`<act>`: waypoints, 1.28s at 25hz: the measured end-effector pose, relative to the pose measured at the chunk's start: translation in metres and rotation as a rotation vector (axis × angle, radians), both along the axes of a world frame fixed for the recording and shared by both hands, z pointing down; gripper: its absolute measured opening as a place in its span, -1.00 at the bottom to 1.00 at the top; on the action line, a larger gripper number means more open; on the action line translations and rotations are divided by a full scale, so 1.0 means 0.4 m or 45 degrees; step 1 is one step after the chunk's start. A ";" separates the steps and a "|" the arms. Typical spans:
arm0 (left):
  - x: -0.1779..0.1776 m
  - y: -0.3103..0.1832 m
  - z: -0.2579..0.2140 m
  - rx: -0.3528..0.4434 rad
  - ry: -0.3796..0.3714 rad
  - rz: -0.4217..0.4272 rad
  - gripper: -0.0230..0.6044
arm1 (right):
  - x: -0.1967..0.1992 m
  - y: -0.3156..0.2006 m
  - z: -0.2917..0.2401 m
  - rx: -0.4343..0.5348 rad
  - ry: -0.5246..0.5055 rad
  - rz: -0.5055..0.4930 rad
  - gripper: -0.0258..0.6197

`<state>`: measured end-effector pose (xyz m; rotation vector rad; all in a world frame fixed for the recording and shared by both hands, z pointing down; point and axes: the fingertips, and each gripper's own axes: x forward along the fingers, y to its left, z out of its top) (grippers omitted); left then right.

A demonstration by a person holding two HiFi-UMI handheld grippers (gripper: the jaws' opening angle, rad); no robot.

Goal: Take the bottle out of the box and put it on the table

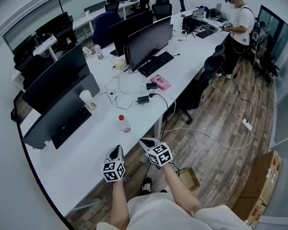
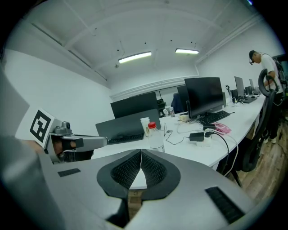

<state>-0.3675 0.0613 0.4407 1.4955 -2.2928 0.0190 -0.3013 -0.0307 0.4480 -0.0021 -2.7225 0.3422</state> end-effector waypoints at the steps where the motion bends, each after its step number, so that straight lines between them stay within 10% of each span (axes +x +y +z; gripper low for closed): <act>1: -0.004 0.001 -0.004 -0.001 -0.003 -0.003 -0.88 | -0.001 -0.004 -0.002 -0.006 -0.002 0.008 -0.80; 32: 0.005 0.000 -0.019 -0.004 -0.014 0.041 -0.88 | -0.030 0.018 0.012 -0.004 0.031 0.022 -0.80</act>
